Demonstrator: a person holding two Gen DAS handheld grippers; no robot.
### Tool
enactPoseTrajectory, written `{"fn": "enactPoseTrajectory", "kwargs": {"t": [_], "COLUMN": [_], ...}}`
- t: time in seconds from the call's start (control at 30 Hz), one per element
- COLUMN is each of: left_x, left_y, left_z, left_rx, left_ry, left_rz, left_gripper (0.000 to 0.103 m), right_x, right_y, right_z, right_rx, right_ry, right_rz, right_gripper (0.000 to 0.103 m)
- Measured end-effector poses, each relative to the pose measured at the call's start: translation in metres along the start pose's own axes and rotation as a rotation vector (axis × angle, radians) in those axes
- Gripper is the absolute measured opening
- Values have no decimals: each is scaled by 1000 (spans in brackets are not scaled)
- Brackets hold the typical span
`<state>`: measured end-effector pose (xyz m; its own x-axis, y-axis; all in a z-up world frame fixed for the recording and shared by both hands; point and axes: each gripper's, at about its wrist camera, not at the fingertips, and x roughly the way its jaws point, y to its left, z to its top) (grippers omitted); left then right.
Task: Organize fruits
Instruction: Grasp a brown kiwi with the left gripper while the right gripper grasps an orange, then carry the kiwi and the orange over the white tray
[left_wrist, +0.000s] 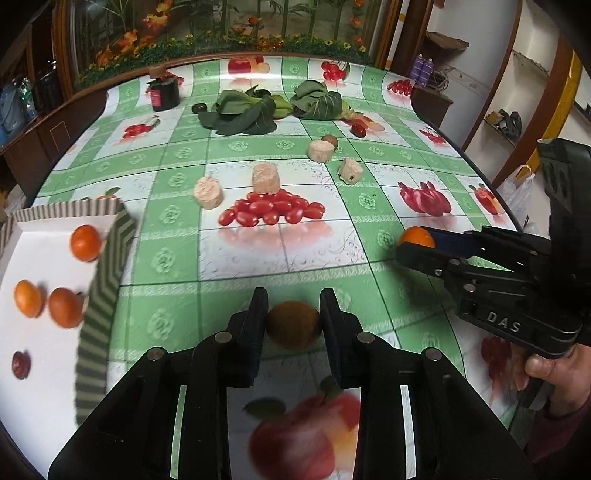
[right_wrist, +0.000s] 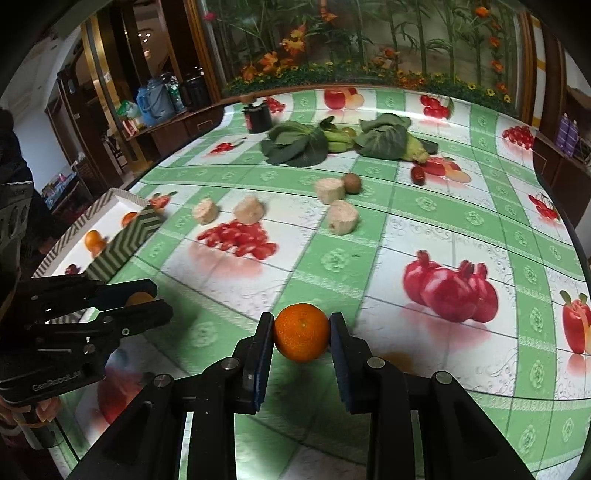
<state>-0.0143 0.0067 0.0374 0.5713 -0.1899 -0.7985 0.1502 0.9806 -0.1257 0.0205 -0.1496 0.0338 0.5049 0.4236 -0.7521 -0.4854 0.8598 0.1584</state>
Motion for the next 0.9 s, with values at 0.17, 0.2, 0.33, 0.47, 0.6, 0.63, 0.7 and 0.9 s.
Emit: {"fn": "enactPoseTrajectory", "kwargs": {"t": [0.17,0.2,0.33,0.47,0.6,0.63,0.7,0.9], "left_x": [-18,-21,-36,-49,-61,-64,-70,-84], "left_y": [16,19,38,56,74,78,87,118], "left_z": [-8,-9,-15,-20,-26,-27,-30,-38], "left_rx": [-21,-25,-52,-71,-89,-95,-105,-140], "left_ry": [-17,-20,-40,-52,-65,-68,-73,-84], "left_rz": [19,22,49,74,100,108,125,187], "left_gripper": [28,28,28,28,28,28,28,28], "right_x": [1,1,2,1,3,5,7,15], "right_y": [21,27,47,69,89,94,104,131], "right_z": [2,4,8,14,20,21,23,30], "right_rx": [-21,-28,-61,-97,-132,-140,-156,-200], "right_ry": [0,2,1,-9,-10,-9,-5,3], "right_rz": [17,18,28,37,47,50,58,84], "right_gripper": [30,30,30,30,29,29,29,29]}}
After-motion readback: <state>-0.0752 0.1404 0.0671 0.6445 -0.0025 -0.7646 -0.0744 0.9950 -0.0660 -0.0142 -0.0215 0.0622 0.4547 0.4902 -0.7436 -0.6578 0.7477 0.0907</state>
